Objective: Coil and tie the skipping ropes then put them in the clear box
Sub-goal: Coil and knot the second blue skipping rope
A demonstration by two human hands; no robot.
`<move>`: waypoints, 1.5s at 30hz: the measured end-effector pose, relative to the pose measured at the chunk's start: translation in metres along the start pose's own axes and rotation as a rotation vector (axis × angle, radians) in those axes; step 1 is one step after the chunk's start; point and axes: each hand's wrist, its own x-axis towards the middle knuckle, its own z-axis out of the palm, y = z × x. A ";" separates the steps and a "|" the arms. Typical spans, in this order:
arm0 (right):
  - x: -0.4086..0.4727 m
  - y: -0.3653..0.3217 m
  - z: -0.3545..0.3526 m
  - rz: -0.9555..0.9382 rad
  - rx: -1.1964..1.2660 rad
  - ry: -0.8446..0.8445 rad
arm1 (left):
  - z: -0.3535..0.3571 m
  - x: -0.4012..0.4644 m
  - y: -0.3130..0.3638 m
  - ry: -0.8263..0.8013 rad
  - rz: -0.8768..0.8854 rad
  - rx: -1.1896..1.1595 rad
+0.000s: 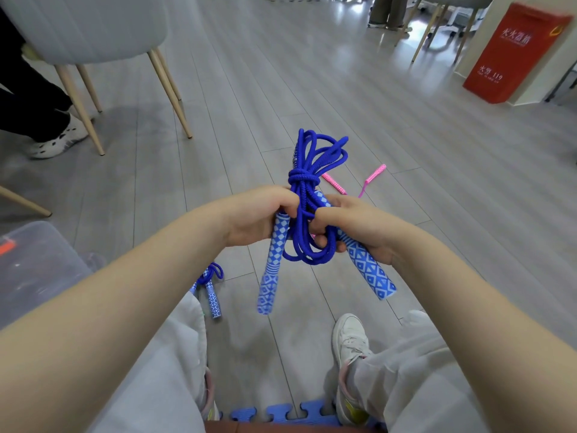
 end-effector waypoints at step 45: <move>0.005 0.011 -0.005 0.001 0.119 0.081 | -0.001 0.011 -0.005 0.264 0.407 0.081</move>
